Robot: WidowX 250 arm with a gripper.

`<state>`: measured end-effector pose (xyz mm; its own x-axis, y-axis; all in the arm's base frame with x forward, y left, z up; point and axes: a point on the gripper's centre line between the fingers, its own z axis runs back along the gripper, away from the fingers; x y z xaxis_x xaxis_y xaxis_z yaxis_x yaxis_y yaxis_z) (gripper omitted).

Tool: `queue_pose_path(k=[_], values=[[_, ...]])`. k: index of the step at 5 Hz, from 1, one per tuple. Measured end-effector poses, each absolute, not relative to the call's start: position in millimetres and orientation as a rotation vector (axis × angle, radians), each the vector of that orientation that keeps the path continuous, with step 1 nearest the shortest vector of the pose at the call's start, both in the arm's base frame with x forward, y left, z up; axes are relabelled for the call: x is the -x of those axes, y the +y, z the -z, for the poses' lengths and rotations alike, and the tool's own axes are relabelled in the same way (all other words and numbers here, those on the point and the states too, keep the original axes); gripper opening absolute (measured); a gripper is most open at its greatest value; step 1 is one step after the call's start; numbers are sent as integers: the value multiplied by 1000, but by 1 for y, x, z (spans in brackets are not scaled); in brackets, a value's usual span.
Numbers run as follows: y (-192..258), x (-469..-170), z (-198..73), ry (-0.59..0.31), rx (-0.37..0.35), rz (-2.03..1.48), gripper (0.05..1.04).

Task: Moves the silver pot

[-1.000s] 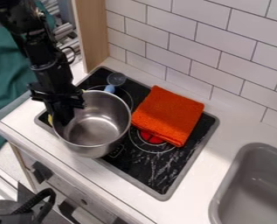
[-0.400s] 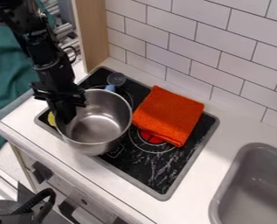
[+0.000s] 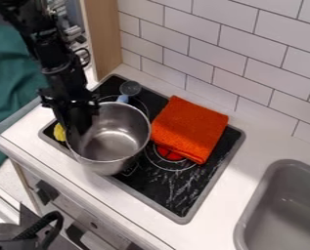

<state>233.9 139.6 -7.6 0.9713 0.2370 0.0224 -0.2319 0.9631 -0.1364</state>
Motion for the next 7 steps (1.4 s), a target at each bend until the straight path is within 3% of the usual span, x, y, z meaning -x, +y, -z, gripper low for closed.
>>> queue_pose_path(k=[1,2,3,7], values=[[136,-239,-15,-73,96,-219,809],[129,-245,-50,-139,31,-193,1012],[118,-249,-79,-203,-28,-139,1009],[96,-249,-81,-138,-58,-107,1005]])
